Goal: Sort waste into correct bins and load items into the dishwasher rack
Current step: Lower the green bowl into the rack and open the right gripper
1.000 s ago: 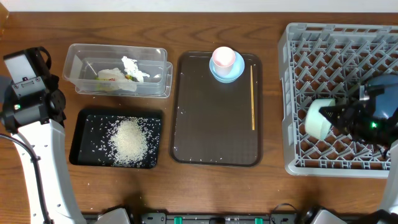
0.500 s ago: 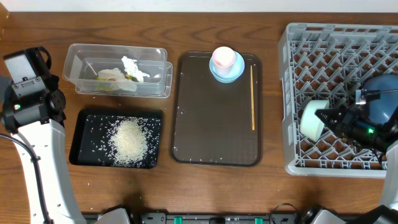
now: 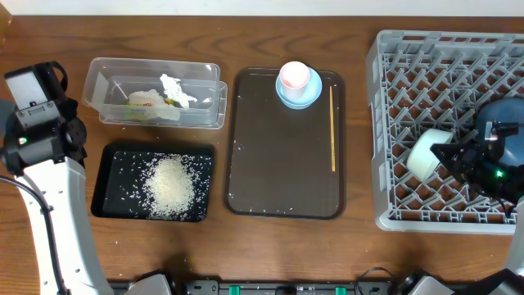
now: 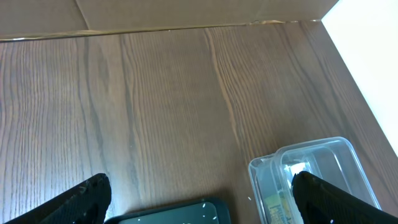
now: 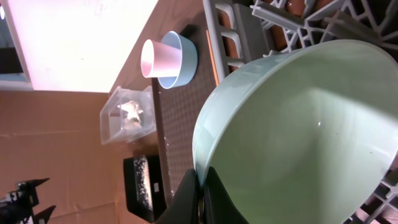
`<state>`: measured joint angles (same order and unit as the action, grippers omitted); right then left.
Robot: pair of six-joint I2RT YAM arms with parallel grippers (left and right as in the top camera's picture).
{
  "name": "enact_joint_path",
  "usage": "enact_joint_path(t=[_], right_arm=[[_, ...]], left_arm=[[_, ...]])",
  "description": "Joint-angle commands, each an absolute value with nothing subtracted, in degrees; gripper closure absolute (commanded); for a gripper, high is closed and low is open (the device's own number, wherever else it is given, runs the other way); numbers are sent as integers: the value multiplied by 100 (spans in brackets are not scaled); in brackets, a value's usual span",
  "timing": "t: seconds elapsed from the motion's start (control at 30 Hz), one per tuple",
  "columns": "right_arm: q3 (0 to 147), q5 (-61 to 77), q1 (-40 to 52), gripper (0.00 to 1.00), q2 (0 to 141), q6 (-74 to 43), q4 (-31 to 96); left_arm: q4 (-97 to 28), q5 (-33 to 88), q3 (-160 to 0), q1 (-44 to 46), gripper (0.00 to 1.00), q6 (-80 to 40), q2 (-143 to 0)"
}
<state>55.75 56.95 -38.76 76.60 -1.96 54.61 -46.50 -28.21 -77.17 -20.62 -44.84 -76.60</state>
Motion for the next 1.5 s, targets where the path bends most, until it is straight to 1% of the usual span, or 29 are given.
enact_joint_path(t=[0.0, 0.07, 0.23, 0.27, 0.33, 0.4, 0.43, 0.67, 0.8, 0.97, 1.1, 1.13, 1.2, 1.23, 1.27, 1.3, 1.37, 1.4, 1.47], right_arm=[[5693, 4648, -3946, 97, 7721, -307, 5520], [5885, 4307, -3946, 95, 7721, -386, 5677], [6493, 3430, -3946, 84, 7708, -589, 6191], [6602, 3330, -3946, 76, 7708, -635, 6276], [6768, 3229, -3946, 67, 7708, -685, 6401], [6890, 3232, -3946, 60, 7708, -716, 6486], [6945, 3232, -3946, 59, 7708, -762, 6532], [7159, 3063, -3946, 58, 7612, -845, 6707], [7157, 2685, -3946, 57, 7378, -1033, 6713], [7157, 2681, -3929, 58, 6963, -1072, 6713], [7157, 2676, -3929, 59, 6665, -1068, 6759], [7157, 2665, -3922, 61, 6602, -1066, 6792], [7155, 2606, -3848, 67, 6534, -1066, 6849], [7155, 2563, -3793, 74, 6534, -1068, 6862], [7146, 2495, -3734, 77, 6541, -1068, 6858], [7133, 2368, -3667, 85, 6560, -1074, 6847], [7091, 2062, -3540, 95, 6613, -1197, 6785], [7059, 1892, -3485, 98, 6648, -1297, 6742], [6956, 1601, -3356, 99, 6733, -1459, 6611]], left_arm=[[-4670, -2829, -7736, -2088, 5, -4508, -7673], [-4670, -2829, -7736, -2088, 5, -4510, -7673], [-4670, -2829, -7736, -2088, 5, -4508, -7673], [-4670, -2829, -7736, -2088, 5, -4508, -7673], [-4670, -2829, -7736, -2088, 5, -4510, -7673], [-4670, -2829, -7736, -2088, 5, -4510, -7673], [-4670, -2829, -7736, -2088, 5, -4510, -7673], [-4670, -2829, -7736, -2088, 5, -4508, -7673], [-4670, -2829, -7736, -2088, 5, -4508, -7673], [-4670, -2829, -7736, -2088, 5, -4510, -7673], [-4670, -2829, -7736, -2088, 5, -4510, -7673], [-4670, -2829, -7736, -2088, 5, -4510, -7673], [-4670, -2829, -7736, -2088, 5, -4508, -7673], [-4670, -2829, -7736, -2088, 5, -4510, -7673], [-4670, -2829, -7736, -2088, 5, -4510, -7673], [-4670, -2829, -7736, -2088, 5, -4508, -7673], [-4670, -2829, -7736, -2088, 5, -4510, -7673], [-4670, -2829, -7736, -2088, 5, -4510, -7673], [-4670, -2829, -7736, -2088, 5, -4510, -7673]])
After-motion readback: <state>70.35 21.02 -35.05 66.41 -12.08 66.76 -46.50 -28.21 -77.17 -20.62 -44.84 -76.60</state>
